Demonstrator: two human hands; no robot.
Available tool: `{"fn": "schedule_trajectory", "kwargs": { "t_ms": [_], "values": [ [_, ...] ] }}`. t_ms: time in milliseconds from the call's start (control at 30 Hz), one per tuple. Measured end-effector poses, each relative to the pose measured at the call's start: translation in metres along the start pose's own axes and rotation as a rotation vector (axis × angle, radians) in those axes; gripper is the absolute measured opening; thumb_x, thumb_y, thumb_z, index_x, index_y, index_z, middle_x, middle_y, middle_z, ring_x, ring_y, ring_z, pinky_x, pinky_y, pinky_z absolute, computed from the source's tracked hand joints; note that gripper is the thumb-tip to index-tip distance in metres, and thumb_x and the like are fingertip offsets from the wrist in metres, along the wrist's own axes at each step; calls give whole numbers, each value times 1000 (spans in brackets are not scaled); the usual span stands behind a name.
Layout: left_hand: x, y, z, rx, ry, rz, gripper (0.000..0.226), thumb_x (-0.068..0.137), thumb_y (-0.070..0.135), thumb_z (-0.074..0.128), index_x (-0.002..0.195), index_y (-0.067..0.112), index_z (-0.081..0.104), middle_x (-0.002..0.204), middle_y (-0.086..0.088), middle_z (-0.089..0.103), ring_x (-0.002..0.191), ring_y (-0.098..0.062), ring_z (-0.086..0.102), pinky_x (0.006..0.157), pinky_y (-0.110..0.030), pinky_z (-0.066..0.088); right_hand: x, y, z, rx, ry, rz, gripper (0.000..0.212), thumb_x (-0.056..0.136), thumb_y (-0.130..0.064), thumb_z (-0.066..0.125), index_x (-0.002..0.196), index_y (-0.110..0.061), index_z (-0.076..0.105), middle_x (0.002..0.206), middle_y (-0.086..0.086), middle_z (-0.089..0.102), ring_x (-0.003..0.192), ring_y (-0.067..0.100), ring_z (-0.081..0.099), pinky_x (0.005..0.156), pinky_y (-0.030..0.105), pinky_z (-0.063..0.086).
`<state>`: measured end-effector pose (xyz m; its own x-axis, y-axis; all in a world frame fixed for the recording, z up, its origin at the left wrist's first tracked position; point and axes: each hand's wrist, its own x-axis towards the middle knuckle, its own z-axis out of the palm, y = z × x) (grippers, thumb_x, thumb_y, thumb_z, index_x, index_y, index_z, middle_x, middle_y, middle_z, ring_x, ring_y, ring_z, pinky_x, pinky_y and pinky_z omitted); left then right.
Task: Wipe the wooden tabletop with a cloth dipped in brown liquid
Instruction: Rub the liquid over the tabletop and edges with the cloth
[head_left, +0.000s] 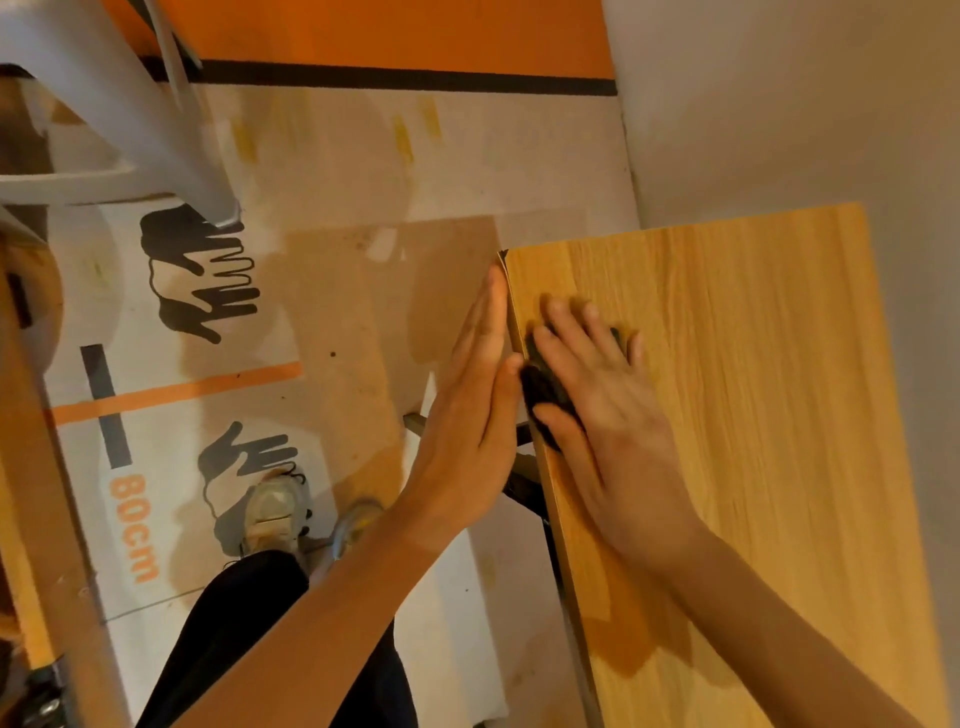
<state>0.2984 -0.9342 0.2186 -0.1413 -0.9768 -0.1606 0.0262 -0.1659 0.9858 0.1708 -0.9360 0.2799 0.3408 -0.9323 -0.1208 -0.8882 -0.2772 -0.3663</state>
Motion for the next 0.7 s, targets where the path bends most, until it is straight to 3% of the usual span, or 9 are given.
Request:
{"fn": "schedule_trajectory", "kwargs": {
  "t_ms": [67, 200, 333, 433, 500, 600, 700],
  "values": [
    [-6, 2, 11, -11, 72, 19, 54, 110, 19, 25, 158, 28, 1, 170, 6, 4, 155, -2, 6, 125, -22, 12, 46, 14, -5, -20, 64, 27, 49, 104, -33, 32, 148, -12, 35, 158, 4, 27, 150, 18, 13, 123, 39, 0],
    [-30, -2, 33, -59, 152, 37, 52, 108, 25, 24, 157, 27, 5, 170, 2, 7, 156, -8, 9, 127, -31, 15, 75, 22, -5, 52, 189, 127, 47, 106, -30, 33, 150, -13, 33, 160, 3, 25, 150, 16, 10, 121, 33, -5],
    [-33, -8, 32, -65, 140, 15, 55, 110, 34, 26, 160, 23, 7, 170, 8, 8, 156, -5, 9, 125, -25, 15, 3, 2, 4, -1, 61, -41, 47, 105, -27, 35, 150, -12, 33, 160, 3, 22, 151, 17, 8, 123, 42, -1],
    [-31, -8, 33, -3, 159, 42, 54, 109, 32, 25, 159, 27, 6, 169, 12, 9, 155, -3, 8, 126, -24, 13, 21, 26, -12, -109, 10, -154, 49, 105, -31, 33, 150, -13, 33, 160, 2, 24, 150, 16, 11, 123, 42, -2],
    [-33, -10, 35, 28, 176, 65, 52, 109, 26, 24, 158, 25, 6, 168, 9, 10, 156, -5, 8, 127, -26, 11, 48, 59, -22, -97, 87, -14, 49, 105, -33, 31, 150, -14, 32, 159, 3, 25, 150, 17, 12, 123, 38, -4],
    [-35, -13, 35, 38, 155, 82, 54, 109, 17, 25, 159, 18, 5, 170, 4, 8, 156, -6, 7, 127, -25, 9, 64, 95, -33, 81, 292, 313, 50, 104, -34, 31, 150, -13, 31, 159, 5, 26, 150, 20, 13, 123, 47, 4],
    [-34, -13, 37, 47, 169, 87, 55, 109, 16, 25, 160, 15, 5, 170, 2, 8, 156, -4, 8, 125, -20, 10, 44, 53, -7, 115, 351, 324, 48, 104, -28, 33, 150, -11, 33, 159, 6, 27, 149, 21, 14, 123, 42, 5]
  ]
}}
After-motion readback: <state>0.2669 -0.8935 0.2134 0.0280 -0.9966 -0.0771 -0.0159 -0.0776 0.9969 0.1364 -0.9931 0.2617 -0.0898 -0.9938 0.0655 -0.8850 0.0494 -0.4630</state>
